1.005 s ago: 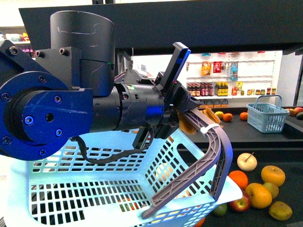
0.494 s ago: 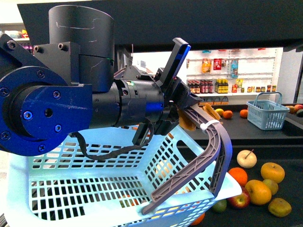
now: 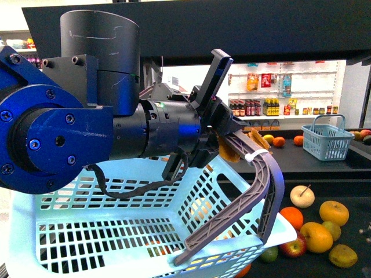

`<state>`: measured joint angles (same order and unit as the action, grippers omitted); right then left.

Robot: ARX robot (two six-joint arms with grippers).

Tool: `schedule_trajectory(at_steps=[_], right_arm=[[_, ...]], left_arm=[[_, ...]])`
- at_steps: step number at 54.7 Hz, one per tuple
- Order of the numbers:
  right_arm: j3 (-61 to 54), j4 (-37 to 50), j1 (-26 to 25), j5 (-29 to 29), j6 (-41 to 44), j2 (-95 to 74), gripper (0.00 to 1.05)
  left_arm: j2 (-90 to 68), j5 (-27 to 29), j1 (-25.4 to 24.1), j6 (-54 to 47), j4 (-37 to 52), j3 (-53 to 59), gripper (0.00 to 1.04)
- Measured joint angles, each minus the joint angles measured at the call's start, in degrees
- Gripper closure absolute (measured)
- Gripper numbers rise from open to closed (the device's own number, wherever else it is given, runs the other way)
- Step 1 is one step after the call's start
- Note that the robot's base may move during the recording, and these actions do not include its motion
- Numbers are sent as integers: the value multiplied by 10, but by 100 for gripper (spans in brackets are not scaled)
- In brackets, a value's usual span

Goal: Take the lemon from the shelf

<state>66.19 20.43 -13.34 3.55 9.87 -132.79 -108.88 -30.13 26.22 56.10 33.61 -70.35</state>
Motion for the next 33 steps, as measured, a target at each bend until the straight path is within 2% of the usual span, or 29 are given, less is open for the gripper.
schedule_trajectory(at_steps=[16, 24, 33], right_arm=[[-11, -40, 45, 51, -130, 156, 54], [-1, -54, 94, 66, -215, 217, 54], [11, -66, 150, 68, -273, 235, 54]], left_arm=[[0, 0, 0, 0, 0, 0, 94], [0, 0, 0, 0, 0, 0, 94], [0, 0, 0, 0, 0, 0, 94]])
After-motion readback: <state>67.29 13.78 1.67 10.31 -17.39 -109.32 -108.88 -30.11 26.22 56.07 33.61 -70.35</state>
